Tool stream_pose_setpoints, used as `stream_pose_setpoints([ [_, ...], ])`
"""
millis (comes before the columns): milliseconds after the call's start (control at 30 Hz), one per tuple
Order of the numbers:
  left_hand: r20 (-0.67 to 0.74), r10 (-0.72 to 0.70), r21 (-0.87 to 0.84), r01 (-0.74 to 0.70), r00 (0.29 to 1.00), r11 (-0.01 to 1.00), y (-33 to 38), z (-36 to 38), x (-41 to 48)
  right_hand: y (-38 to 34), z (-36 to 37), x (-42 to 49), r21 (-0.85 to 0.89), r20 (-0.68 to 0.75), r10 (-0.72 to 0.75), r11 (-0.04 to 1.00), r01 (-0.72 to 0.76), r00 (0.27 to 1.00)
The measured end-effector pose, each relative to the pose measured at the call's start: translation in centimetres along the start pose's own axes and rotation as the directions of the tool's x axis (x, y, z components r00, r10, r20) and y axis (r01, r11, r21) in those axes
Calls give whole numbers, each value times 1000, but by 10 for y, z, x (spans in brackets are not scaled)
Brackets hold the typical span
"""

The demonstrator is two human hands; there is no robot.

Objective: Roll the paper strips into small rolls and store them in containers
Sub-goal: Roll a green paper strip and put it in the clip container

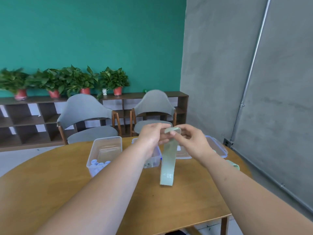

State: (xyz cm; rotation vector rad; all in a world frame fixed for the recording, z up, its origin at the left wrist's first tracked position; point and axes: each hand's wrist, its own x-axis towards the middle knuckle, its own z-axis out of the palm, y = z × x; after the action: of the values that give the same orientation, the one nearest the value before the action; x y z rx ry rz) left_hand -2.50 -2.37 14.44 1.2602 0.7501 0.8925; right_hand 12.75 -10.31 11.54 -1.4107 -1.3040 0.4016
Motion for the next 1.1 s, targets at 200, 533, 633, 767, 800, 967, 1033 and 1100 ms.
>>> stream_pose_setpoints([
  [200, 31, 131, 284, -135, 991, 949, 17, -31, -22, -14, 19, 1, 44, 4, 8, 999, -8, 1000],
  [533, -78, 255, 418, -200, 964, 886, 28, -88, -36, -52, 63, 1, 173, 124, 14, 984, -35, 992],
  [633, -109, 258, 419, -191, 960, 888, 31, -103, -41, -60, 77, 2, 212, 150, 21, 976, -53, 988],
  [767, -179, 277, 395, -189, 944, 899, 34, -121, -48, -71, 101, 5, 230, 161, 7, 972, -44, 987],
  [800, -198, 273, 371, -186, 941, 910, 34, -126, -49, -75, 109, 5, 236, 160, -7, 971, -32, 987],
  [967, -289, 285, 347, -177, 914, 921, 39, -152, -56, -92, 152, 0, 310, 177, -71, 951, 13, 982],
  [1033, -294, 266, 325, -166, 918, 931, 43, -164, -61, -96, 169, 1, 298, 165, -76, 954, 24, 983],
  [1100, -270, 239, 283, -161, 933, 946, 47, -176, -70, -97, 183, 4, 255, 142, -85, 966, 47, 986],
])
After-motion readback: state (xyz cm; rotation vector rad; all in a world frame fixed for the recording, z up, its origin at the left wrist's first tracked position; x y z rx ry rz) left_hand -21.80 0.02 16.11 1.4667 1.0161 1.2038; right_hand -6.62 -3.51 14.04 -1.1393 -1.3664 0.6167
